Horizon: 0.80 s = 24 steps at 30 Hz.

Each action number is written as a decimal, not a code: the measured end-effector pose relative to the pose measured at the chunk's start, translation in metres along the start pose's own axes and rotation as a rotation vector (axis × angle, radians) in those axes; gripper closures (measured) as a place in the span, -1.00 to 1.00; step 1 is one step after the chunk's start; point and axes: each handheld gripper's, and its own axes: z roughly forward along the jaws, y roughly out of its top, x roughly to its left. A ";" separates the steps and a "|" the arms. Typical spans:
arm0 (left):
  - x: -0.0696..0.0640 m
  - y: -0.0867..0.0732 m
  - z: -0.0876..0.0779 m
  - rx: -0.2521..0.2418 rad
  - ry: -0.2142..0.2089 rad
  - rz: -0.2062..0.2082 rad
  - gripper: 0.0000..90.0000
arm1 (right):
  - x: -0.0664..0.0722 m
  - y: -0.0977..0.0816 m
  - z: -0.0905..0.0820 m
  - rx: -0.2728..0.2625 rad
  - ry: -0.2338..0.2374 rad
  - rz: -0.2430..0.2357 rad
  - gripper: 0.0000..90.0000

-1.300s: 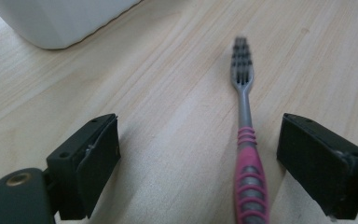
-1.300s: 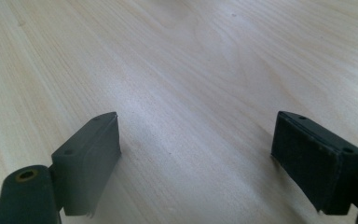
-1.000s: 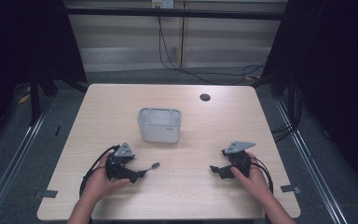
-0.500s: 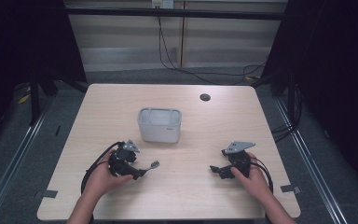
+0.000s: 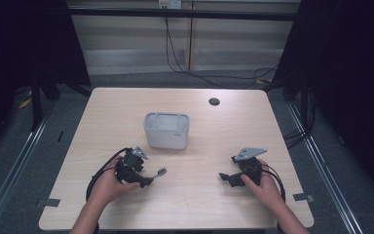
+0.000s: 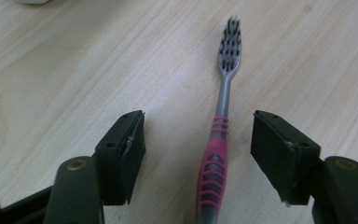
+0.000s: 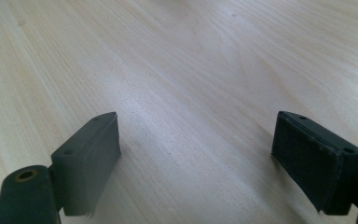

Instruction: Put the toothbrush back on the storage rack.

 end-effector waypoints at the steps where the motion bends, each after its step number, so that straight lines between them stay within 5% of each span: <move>1: 0.000 0.002 0.000 0.002 0.002 0.009 -0.21 | 0.000 0.000 0.000 0.000 0.000 0.000 -0.67; 10: -0.003 0.012 0.002 0.044 -0.013 0.012 -0.03 | 0.000 0.000 0.000 0.000 0.000 0.000 -0.67; 24: -0.015 0.029 0.011 0.153 0.012 0.087 0.30 | 0.000 0.000 0.000 0.000 0.000 0.000 -0.67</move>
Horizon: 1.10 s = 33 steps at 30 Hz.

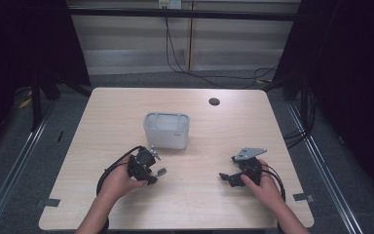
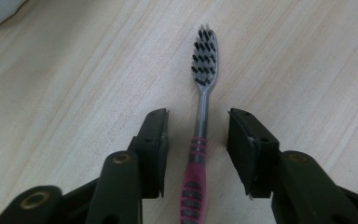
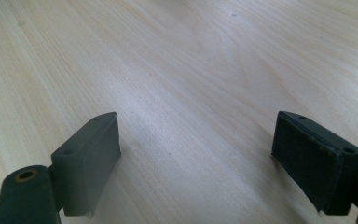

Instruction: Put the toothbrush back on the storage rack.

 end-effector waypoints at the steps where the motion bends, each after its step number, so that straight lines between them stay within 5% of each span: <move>1: -0.001 0.001 0.000 0.007 0.003 0.009 0.35 | 0.000 0.000 0.000 -0.001 0.001 0.001 -0.68; 10: -0.005 0.009 0.000 0.067 -0.026 0.017 0.84 | 0.000 0.000 0.000 -0.001 0.001 0.001 -0.68; 19: -0.006 0.012 0.001 0.084 -0.021 0.027 0.87 | 0.000 0.000 0.001 0.000 0.001 0.001 -0.69; 26: 0.000 0.004 -0.002 0.027 -0.021 -0.025 0.87 | 0.000 0.000 0.001 -0.001 0.002 0.000 -0.69; 33: 0.006 0.001 -0.019 -0.089 -0.033 -0.074 0.87 | 0.000 0.001 0.001 -0.001 0.002 0.000 -0.69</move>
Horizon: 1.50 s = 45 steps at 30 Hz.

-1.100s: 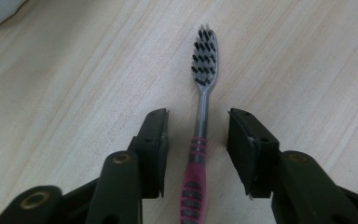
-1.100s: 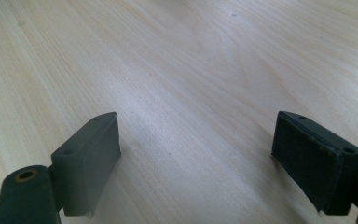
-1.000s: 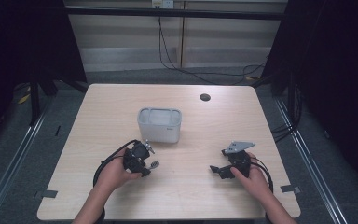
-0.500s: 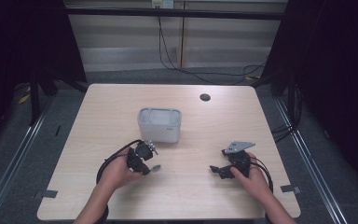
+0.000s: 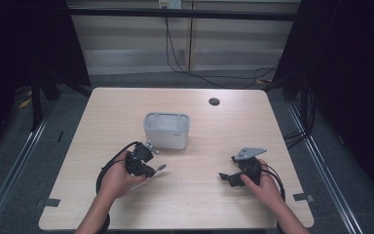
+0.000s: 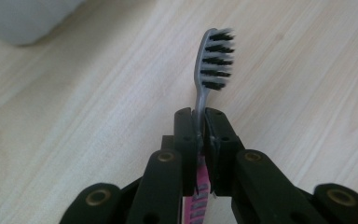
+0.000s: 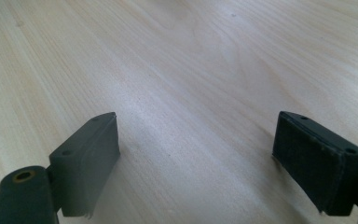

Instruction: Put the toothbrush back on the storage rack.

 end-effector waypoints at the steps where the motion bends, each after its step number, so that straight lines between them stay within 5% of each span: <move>1: 0.001 0.000 -0.003 -0.019 -0.001 -0.005 0.87 | 0.000 0.000 0.000 0.000 0.000 0.000 -0.69; 20: 0.013 -0.005 -0.039 -0.284 0.027 -0.089 0.88 | 0.000 0.000 0.000 0.000 0.000 0.000 -0.69; 28: 0.020 -0.011 -0.056 -0.467 0.056 -0.158 0.87 | 0.000 0.000 0.000 0.000 0.000 0.000 -0.69; 45: 0.026 -0.011 -0.076 -0.690 0.119 -0.226 0.87 | 0.000 0.000 0.000 0.000 0.000 0.000 -0.69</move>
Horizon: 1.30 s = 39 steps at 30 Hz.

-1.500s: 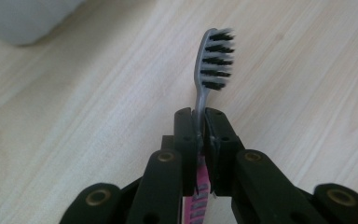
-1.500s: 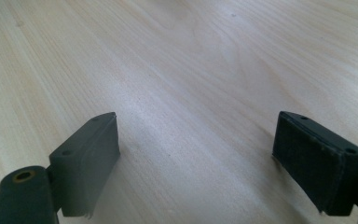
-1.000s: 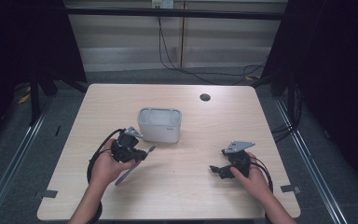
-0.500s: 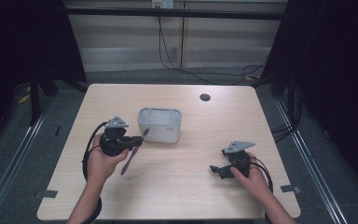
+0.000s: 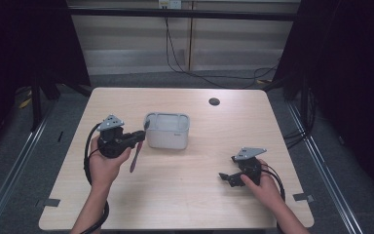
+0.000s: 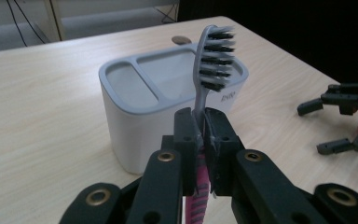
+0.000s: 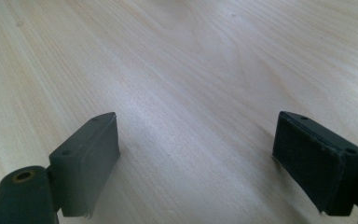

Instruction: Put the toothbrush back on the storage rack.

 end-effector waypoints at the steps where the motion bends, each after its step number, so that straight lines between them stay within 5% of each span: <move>1: 0.000 0.001 0.000 -0.007 0.002 0.001 0.87 | 0.000 0.000 0.000 0.000 0.000 0.000 -0.69; 39: 0.005 0.045 0.003 -0.192 0.070 -0.022 0.87 | 0.000 0.000 0.000 0.000 0.000 0.001 -0.69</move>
